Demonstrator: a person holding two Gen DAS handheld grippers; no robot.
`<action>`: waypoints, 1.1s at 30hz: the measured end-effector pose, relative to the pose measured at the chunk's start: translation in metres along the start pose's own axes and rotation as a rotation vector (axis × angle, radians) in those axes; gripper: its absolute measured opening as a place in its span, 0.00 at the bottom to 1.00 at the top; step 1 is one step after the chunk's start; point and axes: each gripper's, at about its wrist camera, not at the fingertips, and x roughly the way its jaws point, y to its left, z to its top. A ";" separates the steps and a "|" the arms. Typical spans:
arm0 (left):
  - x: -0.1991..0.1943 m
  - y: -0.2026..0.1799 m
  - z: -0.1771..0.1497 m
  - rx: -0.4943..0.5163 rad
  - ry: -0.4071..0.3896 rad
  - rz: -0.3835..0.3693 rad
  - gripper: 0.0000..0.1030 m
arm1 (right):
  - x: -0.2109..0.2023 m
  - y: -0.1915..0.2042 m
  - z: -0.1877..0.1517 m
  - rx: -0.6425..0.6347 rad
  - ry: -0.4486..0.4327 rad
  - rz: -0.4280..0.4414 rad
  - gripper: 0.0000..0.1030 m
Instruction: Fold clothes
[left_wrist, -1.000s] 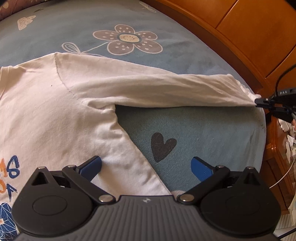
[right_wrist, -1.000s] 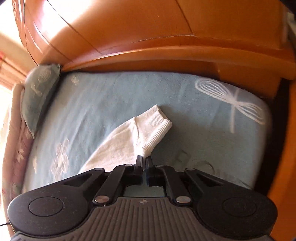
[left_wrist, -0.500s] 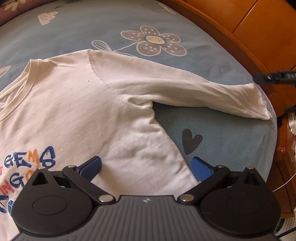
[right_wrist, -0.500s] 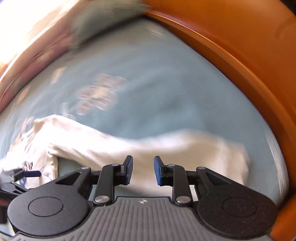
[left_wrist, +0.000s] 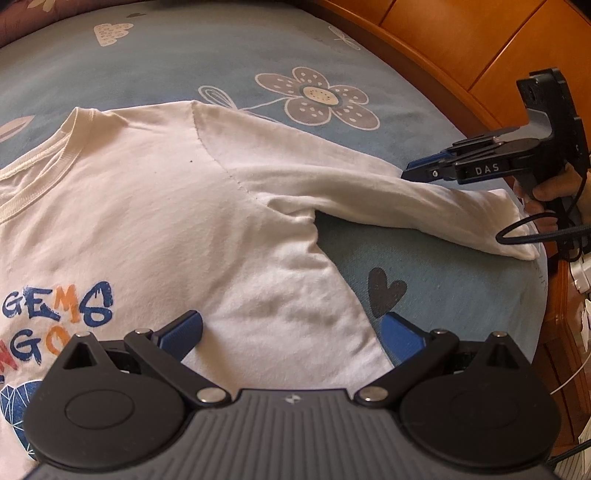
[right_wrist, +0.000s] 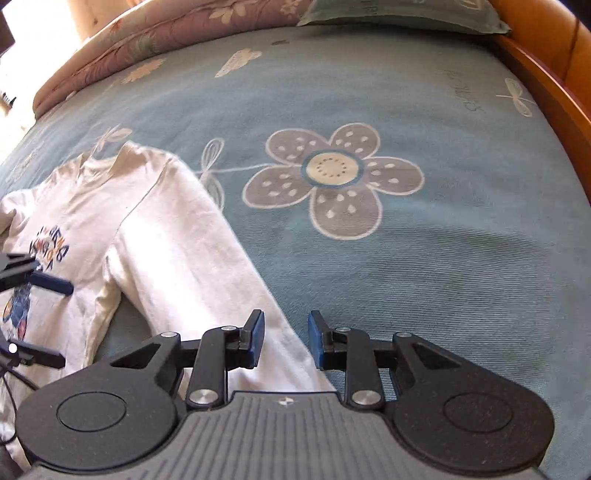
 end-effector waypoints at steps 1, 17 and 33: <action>0.000 0.000 0.000 0.001 0.001 -0.001 0.99 | 0.002 0.004 -0.001 -0.019 0.011 -0.006 0.30; 0.000 -0.001 0.000 0.014 0.005 -0.007 0.99 | 0.012 0.000 0.045 -0.132 -0.069 -0.183 0.06; -0.023 0.025 0.008 -0.073 -0.064 0.091 0.99 | 0.032 0.031 0.086 -0.103 -0.160 0.098 0.33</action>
